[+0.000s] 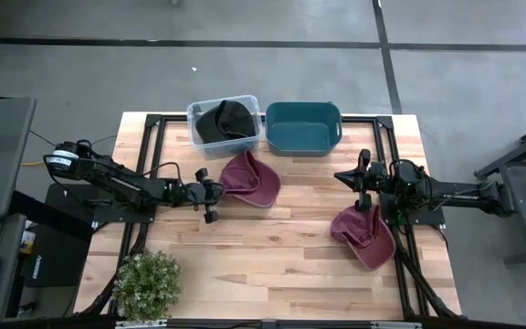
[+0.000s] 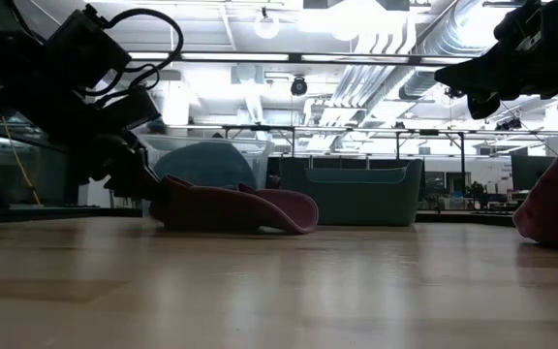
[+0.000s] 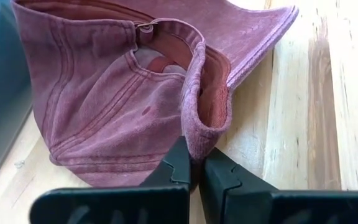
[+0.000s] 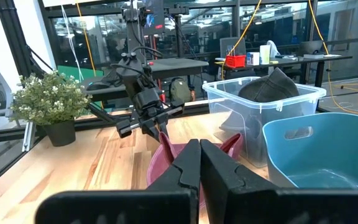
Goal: Pick & Place hat
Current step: Put the top red cap into the blue bin
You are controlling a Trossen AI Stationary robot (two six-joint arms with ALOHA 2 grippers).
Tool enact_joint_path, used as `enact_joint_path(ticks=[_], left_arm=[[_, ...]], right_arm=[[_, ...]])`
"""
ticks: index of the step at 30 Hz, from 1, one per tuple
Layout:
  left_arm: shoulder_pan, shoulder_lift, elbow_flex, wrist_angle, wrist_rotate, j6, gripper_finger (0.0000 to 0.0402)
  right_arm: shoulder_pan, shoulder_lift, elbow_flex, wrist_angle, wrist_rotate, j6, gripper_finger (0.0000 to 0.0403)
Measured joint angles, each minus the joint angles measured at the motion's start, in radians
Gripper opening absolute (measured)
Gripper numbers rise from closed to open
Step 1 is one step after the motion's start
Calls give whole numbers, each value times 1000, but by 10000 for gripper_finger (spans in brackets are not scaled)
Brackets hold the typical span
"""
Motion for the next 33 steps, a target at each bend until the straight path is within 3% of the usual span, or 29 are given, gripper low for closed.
enact_joint_path(ticks=[20,33], left_arm=[[0,0,4,15,0,-18,0],[0,-1,167,-72,9,69,0]], right_arm=[[0,0,0,0,0,19,1],[0,0,0,-1,0,81,1]])
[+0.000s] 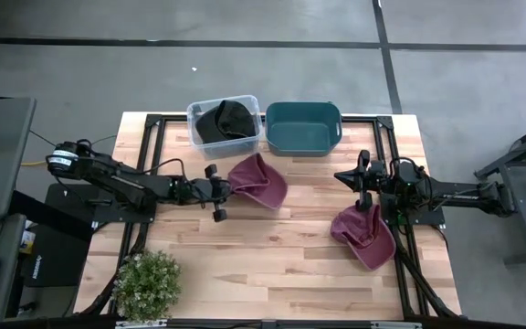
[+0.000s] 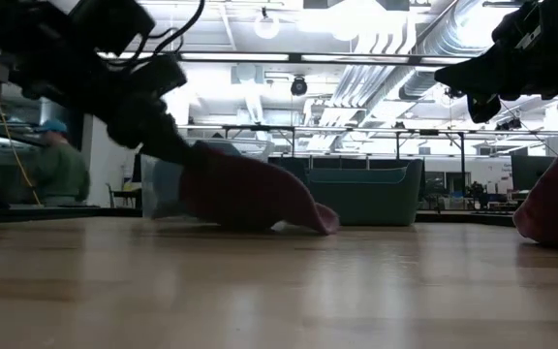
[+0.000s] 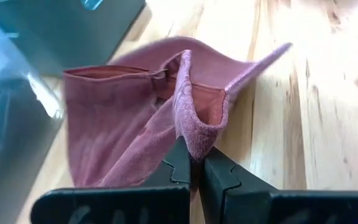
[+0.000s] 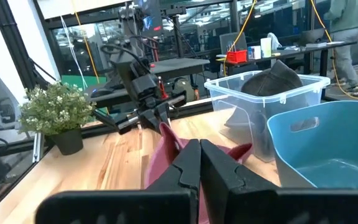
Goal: Pick & Place hat
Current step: Put the top red cap into the blue bin
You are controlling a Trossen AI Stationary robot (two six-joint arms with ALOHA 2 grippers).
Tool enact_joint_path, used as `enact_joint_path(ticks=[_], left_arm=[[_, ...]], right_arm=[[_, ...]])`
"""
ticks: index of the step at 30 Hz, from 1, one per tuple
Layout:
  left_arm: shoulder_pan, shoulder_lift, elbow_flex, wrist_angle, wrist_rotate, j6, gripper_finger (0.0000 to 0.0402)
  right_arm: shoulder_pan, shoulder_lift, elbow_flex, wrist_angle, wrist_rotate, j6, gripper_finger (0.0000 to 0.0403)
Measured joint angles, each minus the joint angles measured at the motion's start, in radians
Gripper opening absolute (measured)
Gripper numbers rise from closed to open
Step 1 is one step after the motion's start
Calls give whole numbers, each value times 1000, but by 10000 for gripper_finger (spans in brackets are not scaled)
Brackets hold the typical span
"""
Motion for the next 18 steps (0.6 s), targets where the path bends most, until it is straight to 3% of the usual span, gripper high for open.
enact_joint_path(ticks=[10,14,18], left_arm=[[0,0,204,-246,-42,57,0],[-10,0,249,-302,-68,82,0],[-41,-1,263,-314,-112,129,0]], right_arm=[[0,0,0,0,43,-122,1],[0,21,0,2,89,-83,10],[0,65,0,35,88,35,54]])
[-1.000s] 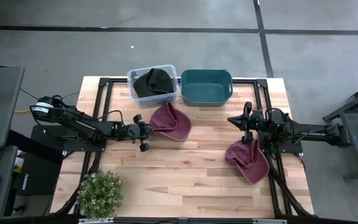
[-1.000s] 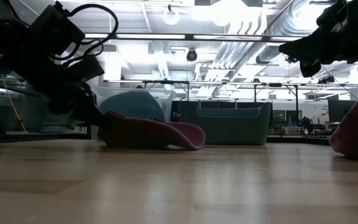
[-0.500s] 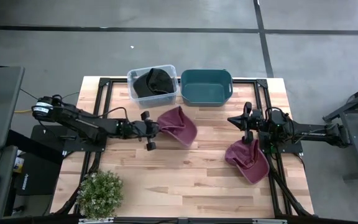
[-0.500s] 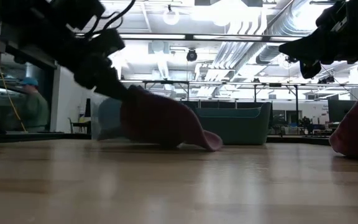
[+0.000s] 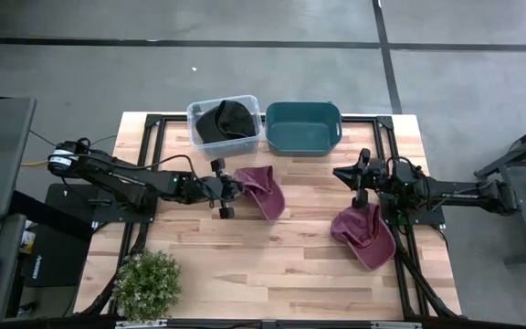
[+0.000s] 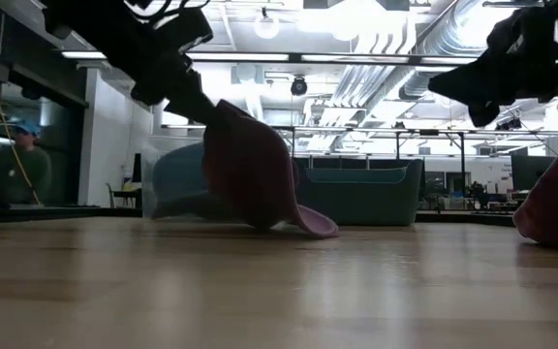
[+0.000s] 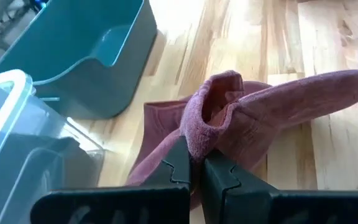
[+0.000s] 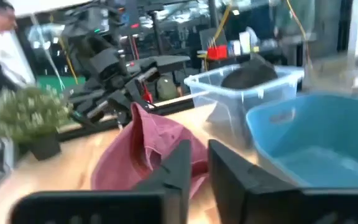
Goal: Pick & Place hat
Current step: Put the top red cap into the blue bin
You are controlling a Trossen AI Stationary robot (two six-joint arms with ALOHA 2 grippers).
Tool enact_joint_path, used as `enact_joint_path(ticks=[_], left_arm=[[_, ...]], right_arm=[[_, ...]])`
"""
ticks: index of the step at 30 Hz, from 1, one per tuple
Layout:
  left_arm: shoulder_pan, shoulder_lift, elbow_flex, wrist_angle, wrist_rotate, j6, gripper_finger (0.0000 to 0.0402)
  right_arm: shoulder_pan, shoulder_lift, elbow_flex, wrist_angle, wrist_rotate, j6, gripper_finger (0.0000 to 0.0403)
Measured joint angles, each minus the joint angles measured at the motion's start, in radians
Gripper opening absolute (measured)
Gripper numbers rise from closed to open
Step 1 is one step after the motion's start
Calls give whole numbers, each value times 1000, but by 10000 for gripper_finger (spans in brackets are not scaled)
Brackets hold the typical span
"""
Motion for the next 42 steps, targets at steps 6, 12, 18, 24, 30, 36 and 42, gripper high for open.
enact_joint_path(ticks=[6,12,18,24,30,36,42], left_arm=[[-34,0,32,2,-56,80,0],[-31,0,95,3,-49,174,0],[-31,0,172,3,-44,268,0],[-31,0,225,4,-44,333,0],[-31,0,263,3,-67,387,0],[-31,0,303,2,-80,421,0],[-31,0,315,-5,-83,426,0]], right_arm=[[-2,87,0,49,-5,267,144],[-2,179,17,115,-69,367,210],[-2,297,112,116,-91,383,223],[-2,443,196,107,-100,384,211],[2,576,262,100,-134,262,209],[-16,708,311,90,-84,429,217],[-16,801,314,251,-87,572,234]])
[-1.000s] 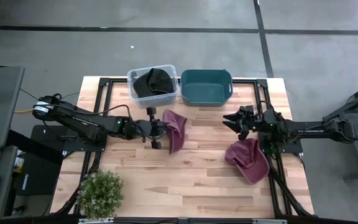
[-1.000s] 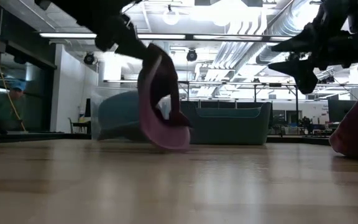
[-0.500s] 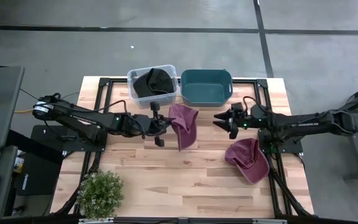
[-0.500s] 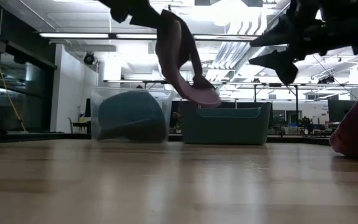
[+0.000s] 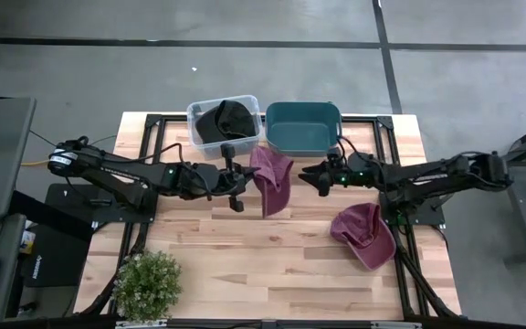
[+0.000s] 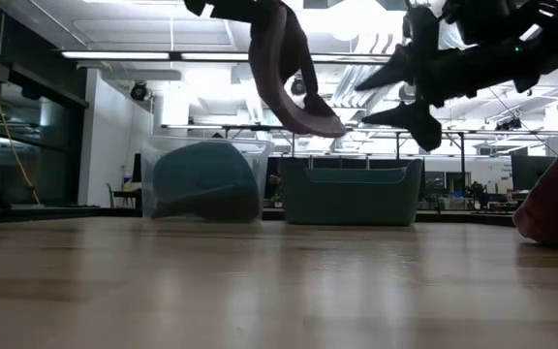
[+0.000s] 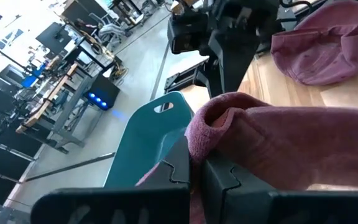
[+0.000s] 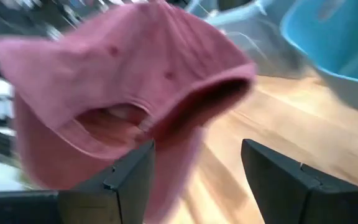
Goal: Pick & Place hat
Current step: Put the top red cap into the blue bin
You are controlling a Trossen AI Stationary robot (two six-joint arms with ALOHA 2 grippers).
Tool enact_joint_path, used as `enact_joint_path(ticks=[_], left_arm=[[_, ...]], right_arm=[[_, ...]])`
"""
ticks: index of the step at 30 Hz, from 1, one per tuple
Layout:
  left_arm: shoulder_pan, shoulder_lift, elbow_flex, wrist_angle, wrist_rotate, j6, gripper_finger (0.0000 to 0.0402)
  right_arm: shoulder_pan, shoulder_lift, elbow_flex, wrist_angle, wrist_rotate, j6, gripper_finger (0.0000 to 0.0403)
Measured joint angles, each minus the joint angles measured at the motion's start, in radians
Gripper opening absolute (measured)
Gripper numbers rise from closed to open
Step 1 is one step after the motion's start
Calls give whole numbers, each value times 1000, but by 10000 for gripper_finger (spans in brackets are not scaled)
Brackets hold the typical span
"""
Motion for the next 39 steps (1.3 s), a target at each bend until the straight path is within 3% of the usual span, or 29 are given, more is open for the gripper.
enact_joint_path(ticks=[5,21,39], left_arm=[[0,0,0,0,-24,44,0],[0,0,0,14,-23,81,0],[0,0,0,18,-20,92,0]], right_arm=[[2,47,0,136,0,88,240],[2,183,0,198,21,200,241],[1,195,0,298,68,153,256]])
